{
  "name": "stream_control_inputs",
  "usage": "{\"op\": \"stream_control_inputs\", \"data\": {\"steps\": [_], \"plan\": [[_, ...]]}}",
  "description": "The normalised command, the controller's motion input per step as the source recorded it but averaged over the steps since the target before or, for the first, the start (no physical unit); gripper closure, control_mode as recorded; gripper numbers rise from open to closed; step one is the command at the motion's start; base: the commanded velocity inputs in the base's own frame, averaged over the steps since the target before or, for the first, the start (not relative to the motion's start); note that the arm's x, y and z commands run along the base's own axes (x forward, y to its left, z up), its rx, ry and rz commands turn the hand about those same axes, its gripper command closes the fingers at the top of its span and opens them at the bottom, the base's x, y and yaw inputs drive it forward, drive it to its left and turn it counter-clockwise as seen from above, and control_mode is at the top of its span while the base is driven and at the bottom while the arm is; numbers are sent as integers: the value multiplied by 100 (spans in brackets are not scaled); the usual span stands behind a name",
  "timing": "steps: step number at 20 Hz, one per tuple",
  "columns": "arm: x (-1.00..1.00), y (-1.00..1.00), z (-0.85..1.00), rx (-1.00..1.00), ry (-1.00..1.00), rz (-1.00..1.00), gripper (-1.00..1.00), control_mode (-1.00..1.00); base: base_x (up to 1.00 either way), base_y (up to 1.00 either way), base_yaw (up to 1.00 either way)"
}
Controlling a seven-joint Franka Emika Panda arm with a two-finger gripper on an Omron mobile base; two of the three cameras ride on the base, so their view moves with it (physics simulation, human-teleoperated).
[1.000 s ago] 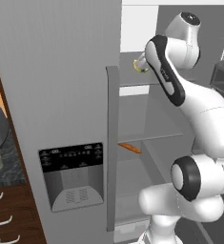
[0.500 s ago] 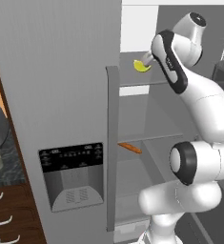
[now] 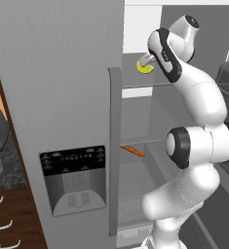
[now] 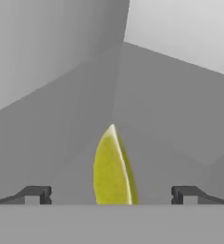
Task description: Grab a lemon wedge from the fridge and one ice cube from the ice bowl, and put them in the glass of lemonade.
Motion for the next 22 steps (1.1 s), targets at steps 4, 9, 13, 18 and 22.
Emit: {"op": "stream_control_inputs", "data": {"steps": [4,9,13,18,22], "plan": [[42,5,-4,-5,7,8,-100,-100,0,0,0],[4,1,-34,0,18,6,-100,-100,0,0,0],[19,1,-44,0,7,6,-100,-100,0,0,0],[6,5,-20,0,0,5,-100,-100,0,0,0],[-5,11,-16,0,0,6,-100,-100,0,0,0]]}}
